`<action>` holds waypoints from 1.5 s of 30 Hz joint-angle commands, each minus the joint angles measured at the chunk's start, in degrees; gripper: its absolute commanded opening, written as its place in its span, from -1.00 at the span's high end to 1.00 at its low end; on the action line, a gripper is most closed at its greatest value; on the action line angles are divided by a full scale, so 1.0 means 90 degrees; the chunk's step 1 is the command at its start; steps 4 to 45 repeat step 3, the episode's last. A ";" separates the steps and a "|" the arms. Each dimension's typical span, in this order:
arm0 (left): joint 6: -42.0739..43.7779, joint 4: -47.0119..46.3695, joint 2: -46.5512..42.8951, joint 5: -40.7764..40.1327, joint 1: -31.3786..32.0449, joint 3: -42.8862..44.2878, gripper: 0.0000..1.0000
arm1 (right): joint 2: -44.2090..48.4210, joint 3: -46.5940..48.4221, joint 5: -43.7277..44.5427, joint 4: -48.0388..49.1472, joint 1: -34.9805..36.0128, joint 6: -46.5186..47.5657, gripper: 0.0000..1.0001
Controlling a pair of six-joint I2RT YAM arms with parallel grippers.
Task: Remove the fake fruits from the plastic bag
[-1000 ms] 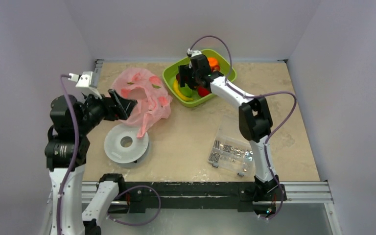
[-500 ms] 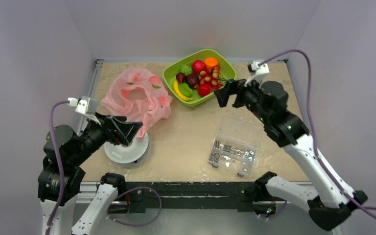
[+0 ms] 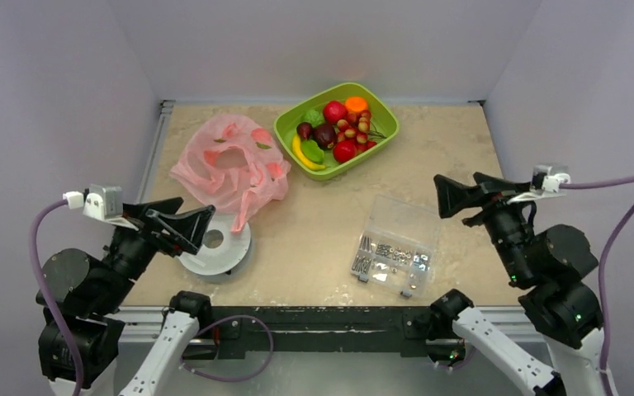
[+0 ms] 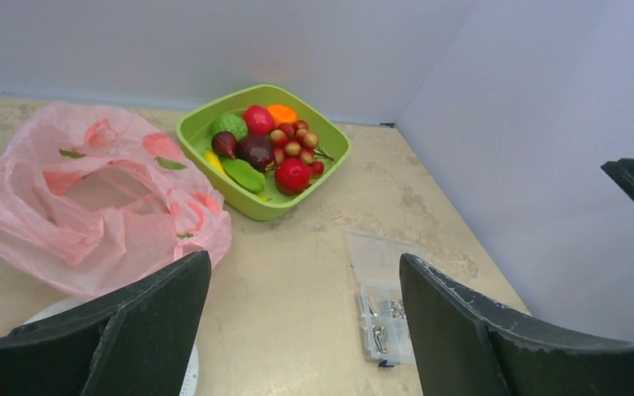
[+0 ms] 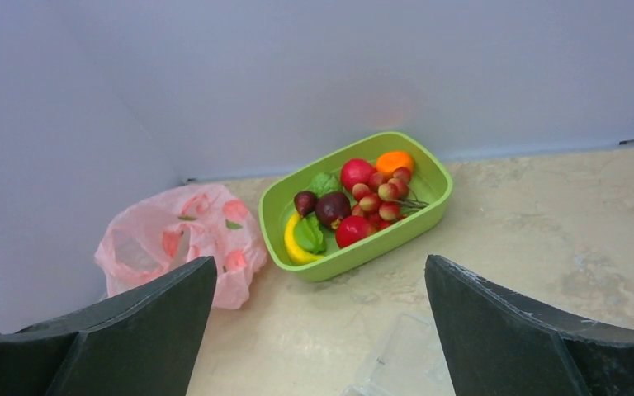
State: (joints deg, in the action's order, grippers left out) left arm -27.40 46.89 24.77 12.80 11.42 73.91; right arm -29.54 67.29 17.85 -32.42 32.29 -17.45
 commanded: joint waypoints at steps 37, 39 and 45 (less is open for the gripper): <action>0.0126 0.0164 0.0126 -0.0241 0.0030 0.0012 -0.70 | 0.0030 -0.0024 0.0467 -0.0215 0.0001 -0.0134 -0.98; 0.0126 0.0164 0.0126 -0.0241 0.0030 0.0012 -0.70 | 0.0030 -0.0024 0.0467 -0.0215 0.0001 -0.0134 -0.98; 0.0126 0.0164 0.0126 -0.0241 0.0030 0.0012 -0.70 | 0.0030 -0.0024 0.0467 -0.0215 0.0001 -0.0134 -0.98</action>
